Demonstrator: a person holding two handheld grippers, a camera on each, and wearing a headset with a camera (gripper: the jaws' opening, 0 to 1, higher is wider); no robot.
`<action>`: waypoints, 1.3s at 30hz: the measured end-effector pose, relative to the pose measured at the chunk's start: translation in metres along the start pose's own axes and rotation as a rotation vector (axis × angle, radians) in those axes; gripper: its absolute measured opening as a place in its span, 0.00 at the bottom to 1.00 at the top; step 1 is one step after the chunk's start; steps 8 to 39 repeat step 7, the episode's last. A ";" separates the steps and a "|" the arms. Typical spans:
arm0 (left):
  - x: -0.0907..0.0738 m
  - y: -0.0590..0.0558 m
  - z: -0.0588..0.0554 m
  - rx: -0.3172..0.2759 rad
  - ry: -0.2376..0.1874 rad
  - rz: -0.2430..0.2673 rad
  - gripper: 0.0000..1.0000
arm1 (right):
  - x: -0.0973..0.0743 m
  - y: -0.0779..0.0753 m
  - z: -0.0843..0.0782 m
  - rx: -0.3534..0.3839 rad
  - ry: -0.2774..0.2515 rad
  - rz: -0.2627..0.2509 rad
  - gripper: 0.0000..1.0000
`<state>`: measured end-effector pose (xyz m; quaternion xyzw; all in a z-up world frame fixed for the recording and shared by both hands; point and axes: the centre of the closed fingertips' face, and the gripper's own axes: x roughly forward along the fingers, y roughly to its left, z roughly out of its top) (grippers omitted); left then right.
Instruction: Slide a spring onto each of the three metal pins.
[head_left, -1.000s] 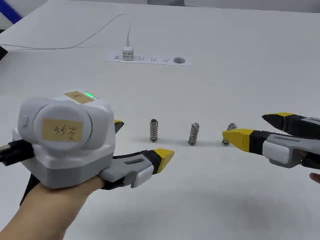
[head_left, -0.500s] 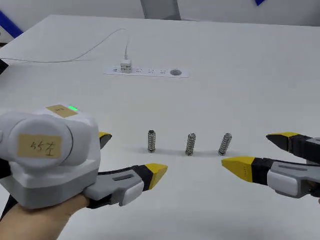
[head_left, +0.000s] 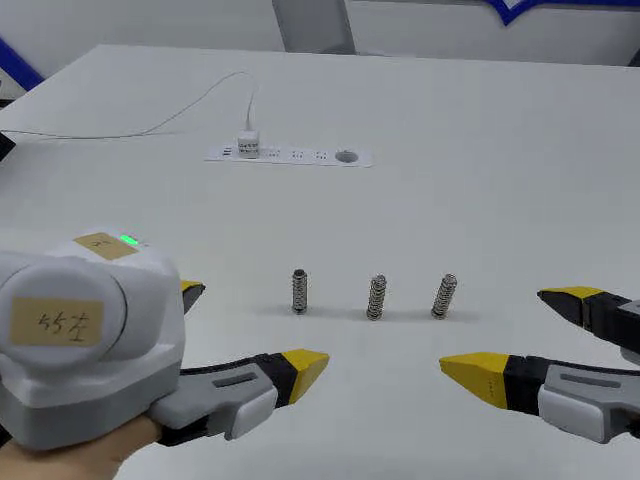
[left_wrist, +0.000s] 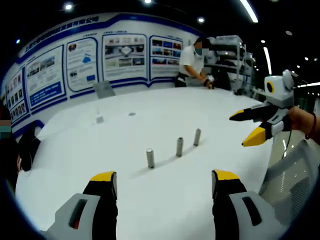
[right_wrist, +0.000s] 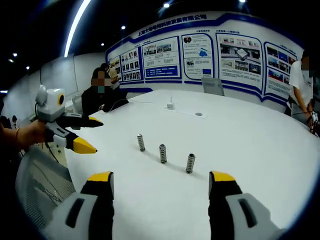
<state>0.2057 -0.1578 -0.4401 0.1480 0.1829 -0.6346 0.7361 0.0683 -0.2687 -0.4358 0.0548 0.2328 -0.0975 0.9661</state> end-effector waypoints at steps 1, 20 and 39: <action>0.000 0.000 0.000 0.001 -0.001 0.000 0.79 | 0.000 0.000 -0.001 0.005 -0.001 -0.001 0.79; -0.001 0.004 -0.002 -0.017 0.002 0.017 0.79 | 0.000 0.001 -0.005 0.020 0.002 -0.003 0.79; -0.001 0.004 -0.002 -0.017 0.002 0.017 0.79 | 0.000 0.001 -0.005 0.020 0.002 -0.003 0.79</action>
